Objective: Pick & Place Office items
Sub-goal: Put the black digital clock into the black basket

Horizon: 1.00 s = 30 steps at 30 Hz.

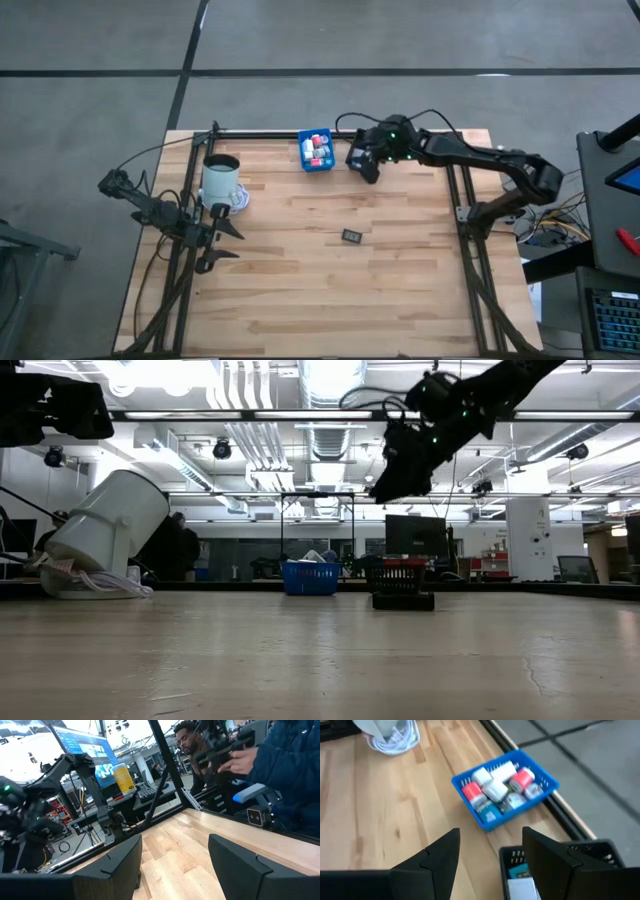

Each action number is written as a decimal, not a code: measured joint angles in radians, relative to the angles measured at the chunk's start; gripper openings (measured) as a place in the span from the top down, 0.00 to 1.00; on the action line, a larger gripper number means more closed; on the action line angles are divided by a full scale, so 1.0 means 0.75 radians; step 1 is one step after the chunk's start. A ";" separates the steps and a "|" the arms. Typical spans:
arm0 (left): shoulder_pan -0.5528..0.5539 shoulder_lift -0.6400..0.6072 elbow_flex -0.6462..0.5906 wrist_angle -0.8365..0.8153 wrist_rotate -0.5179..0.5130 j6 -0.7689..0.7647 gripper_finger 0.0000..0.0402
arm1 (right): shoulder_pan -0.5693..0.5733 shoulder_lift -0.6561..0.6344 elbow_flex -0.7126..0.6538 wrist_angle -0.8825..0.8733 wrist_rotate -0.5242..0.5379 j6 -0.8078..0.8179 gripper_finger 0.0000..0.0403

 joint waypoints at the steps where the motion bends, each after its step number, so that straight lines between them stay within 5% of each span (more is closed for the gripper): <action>1: 0.000 0.000 0.000 0.000 0.000 0.000 0.42 | 0.026 -0.019 -0.007 0.008 0.025 0.000 0.48; 11: 0.000 -0.001 0.000 0.000 0.000 0.000 0.42 | 0.267 -0.177 -0.149 0.098 0.104 0.072 0.48; 23: 0.000 -0.001 0.000 0.000 0.000 0.000 0.42 | 0.579 -0.222 -0.647 0.824 0.364 0.169 0.48; 30: 0.000 -0.001 0.000 0.000 0.000 0.000 0.42 | 0.745 -0.222 -0.829 0.933 0.418 0.127 0.48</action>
